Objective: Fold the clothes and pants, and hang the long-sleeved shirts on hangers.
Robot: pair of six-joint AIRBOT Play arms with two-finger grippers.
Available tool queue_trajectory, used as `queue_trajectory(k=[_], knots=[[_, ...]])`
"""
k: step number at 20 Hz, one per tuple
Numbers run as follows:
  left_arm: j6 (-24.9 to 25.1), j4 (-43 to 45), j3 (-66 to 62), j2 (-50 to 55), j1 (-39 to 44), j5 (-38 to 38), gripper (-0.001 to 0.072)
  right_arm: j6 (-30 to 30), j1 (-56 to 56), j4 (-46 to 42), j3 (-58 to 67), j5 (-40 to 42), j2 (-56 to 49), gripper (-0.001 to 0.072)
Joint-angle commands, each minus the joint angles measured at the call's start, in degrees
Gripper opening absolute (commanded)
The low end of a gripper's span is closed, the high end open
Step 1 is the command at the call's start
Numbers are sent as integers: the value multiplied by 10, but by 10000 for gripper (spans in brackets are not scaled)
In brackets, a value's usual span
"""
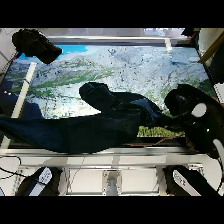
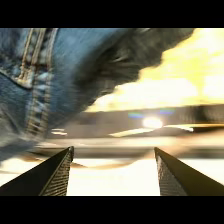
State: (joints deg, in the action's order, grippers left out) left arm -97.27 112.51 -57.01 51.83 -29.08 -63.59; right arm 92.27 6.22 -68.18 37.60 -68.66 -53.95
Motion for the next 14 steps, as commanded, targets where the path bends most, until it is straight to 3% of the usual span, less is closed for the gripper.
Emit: queue_trajectory(k=[1,6,14], knots=[[0,-14,0,0,0,0,13,-64,15,173,-107,167,13,539],[0,-17,0,0,0,0,13,-99,5,192,-125,197,-25,540],[0,-29,0,0,0,0,13,-116,5,240,-118,323,-95,539]])
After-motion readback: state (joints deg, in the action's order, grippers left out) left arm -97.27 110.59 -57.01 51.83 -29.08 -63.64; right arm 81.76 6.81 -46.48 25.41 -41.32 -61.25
